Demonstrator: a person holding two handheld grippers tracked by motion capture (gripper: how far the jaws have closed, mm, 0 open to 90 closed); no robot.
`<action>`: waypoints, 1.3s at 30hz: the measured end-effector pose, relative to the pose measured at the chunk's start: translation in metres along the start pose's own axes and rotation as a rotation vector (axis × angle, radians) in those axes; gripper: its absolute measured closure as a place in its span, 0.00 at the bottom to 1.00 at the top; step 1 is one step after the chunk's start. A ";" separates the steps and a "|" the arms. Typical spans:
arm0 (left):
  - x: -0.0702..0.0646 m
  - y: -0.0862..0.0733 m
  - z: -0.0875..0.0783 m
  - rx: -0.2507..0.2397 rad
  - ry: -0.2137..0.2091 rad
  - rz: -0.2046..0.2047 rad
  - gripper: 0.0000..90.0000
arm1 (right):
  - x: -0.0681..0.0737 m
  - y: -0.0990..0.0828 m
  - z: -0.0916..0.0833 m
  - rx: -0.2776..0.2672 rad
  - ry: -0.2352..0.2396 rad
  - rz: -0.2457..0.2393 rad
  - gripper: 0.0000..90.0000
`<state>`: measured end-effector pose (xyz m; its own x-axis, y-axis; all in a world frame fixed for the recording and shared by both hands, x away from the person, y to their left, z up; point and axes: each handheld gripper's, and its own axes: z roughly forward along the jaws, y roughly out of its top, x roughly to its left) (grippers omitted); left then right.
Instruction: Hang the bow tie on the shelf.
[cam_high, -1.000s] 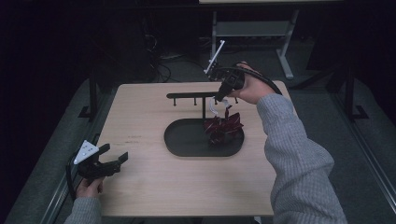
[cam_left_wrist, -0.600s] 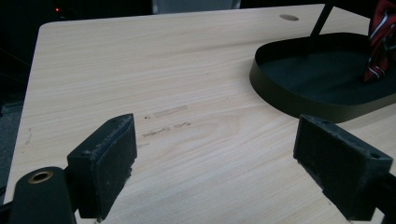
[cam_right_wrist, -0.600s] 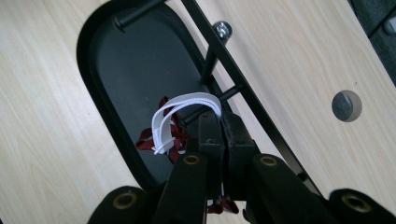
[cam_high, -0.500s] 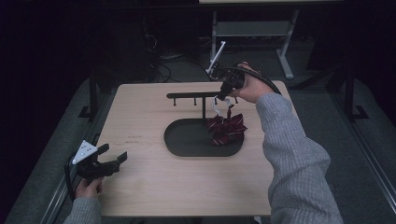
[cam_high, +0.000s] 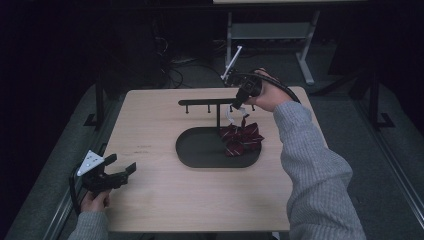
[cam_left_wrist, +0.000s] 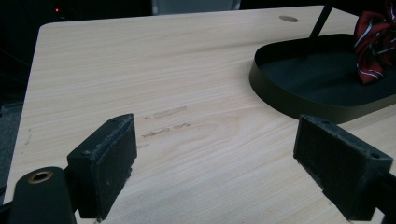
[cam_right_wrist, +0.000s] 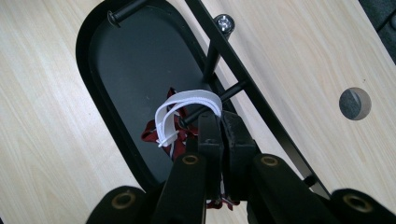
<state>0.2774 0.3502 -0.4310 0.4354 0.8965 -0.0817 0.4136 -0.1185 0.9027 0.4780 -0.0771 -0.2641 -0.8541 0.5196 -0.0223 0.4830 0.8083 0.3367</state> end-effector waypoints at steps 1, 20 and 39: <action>0.000 0.000 0.000 -0.003 0.002 -0.003 0.14 | 0.000 0.000 0.000 0.001 -0.001 -0.002 0.96; 0.000 0.000 0.000 -0.005 0.000 0.002 0.14 | 0.000 0.000 0.003 0.010 0.001 0.001 0.92; -0.001 0.001 0.000 -0.009 0.000 -0.008 0.14 | 0.000 -0.003 0.003 0.009 0.012 0.003 0.91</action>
<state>0.2770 0.3494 -0.4304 0.4320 0.8974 -0.0892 0.4102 -0.1075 0.9056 0.4767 -0.0786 -0.2676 -0.8550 0.5186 -0.0097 0.4871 0.8091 0.3287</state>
